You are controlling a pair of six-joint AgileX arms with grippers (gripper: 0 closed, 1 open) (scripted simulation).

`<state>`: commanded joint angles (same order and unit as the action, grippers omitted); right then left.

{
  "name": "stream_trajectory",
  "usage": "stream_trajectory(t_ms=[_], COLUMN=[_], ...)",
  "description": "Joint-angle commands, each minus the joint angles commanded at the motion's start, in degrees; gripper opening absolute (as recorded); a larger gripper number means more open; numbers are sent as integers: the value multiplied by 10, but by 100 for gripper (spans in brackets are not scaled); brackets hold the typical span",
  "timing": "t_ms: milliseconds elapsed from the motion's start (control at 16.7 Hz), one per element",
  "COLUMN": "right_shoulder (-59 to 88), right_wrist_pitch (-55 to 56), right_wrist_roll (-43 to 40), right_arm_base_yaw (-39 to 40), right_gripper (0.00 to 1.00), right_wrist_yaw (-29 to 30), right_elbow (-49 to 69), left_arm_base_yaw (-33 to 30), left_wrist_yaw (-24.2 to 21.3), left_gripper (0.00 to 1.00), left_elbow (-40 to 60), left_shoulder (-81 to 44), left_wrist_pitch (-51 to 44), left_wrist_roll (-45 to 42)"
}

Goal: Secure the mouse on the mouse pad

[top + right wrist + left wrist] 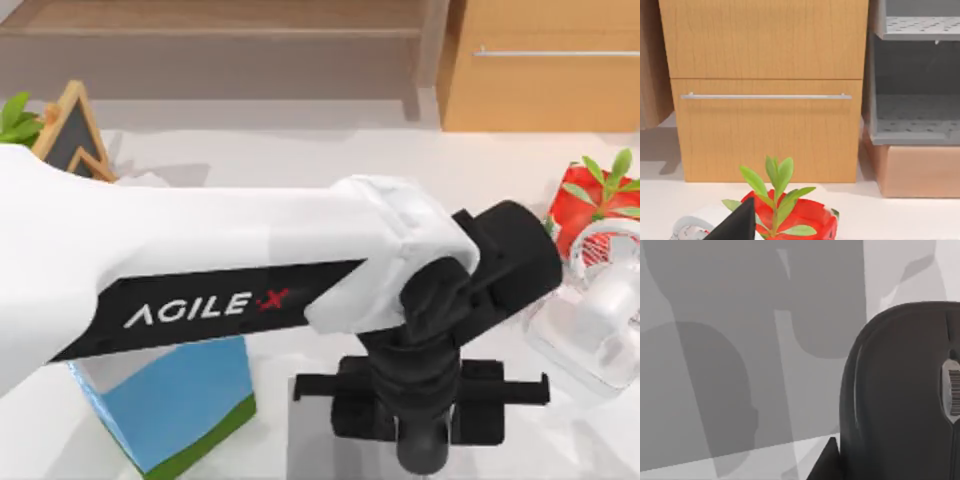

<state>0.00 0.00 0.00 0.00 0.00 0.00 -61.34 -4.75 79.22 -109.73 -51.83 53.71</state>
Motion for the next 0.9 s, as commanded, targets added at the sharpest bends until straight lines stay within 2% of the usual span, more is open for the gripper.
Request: stream_trajectory(t_ms=[300,660,900], right_shoulder=[0,0,0], right_wrist_pitch=[0,0,0], right_wrist_roll=[0,0,0], right_arm_base_yaw=[0,0,0], right_gripper=[100,100,100], right_wrist_yaw=[0,0,0], right_elbow=[0,0,0], left_arm_base_yaw=[36,41,41], left_wrist_yaw=[30,33,33], left_gripper=[0,0,30], left_elbow=[-25,-32,-32], left_shoulder=[-32,-39,-39], left_wrist_pitch=[-13,-15,-15], left_wrist_roll=[23,25,25])
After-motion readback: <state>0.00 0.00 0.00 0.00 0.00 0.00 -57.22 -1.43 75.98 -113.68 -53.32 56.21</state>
